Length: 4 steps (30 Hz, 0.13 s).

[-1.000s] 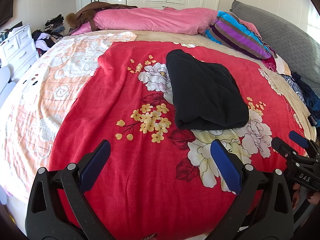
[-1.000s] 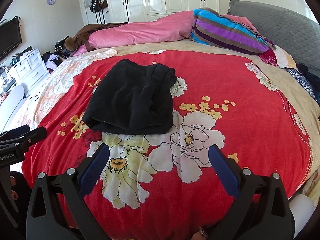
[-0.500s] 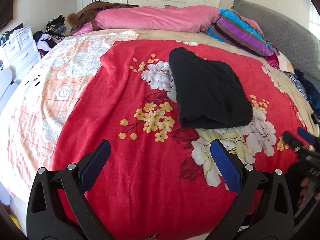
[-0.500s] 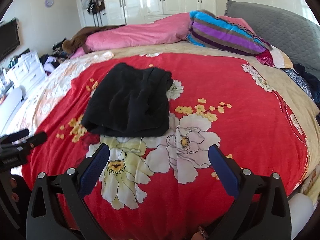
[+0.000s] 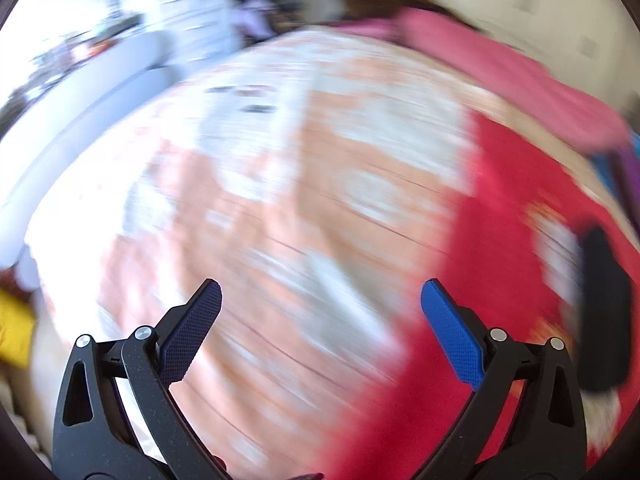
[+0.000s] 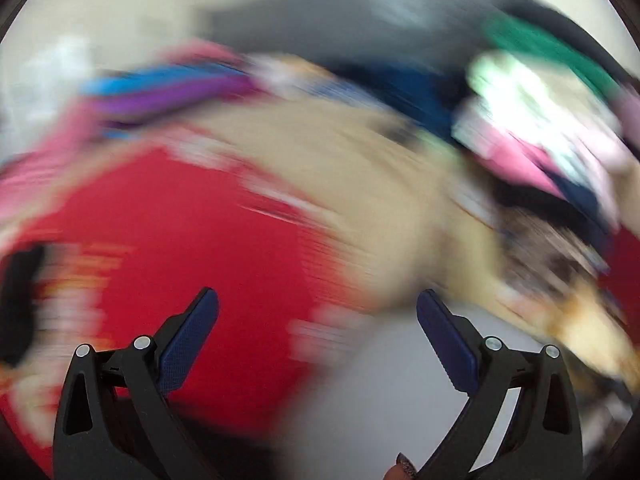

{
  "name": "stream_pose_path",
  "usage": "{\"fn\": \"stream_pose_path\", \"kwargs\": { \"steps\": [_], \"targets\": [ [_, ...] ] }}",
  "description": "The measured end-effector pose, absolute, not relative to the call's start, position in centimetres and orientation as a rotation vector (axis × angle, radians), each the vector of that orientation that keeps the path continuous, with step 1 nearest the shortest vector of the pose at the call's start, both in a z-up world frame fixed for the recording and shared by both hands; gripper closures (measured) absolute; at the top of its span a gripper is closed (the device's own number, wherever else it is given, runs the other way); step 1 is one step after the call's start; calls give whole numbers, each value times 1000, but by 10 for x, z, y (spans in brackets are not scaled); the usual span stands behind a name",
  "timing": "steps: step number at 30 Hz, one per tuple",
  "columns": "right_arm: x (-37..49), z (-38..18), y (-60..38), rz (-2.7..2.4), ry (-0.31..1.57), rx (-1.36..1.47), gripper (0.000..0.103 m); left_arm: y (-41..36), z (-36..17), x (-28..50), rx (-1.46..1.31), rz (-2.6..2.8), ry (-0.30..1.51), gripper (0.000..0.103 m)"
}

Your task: Fold small clothes

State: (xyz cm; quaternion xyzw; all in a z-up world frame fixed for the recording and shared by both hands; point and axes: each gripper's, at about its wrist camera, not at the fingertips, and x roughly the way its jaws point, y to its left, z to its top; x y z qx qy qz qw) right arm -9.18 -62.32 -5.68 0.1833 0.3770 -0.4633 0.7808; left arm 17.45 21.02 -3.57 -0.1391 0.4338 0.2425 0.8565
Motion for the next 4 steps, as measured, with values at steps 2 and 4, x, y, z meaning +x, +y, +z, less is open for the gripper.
{"fn": "stream_pose_path", "kwargs": {
  "steps": [2, 4],
  "targets": [
    [-131, -94, -668, -1190, 865, 503, 4, 266, -45, 185, -302, 629, 923, 9],
    [-151, -122, -692, -1277, 898, 552, 4, 318, -57, 199, -284, 730, 937, 9]
  ]
}}
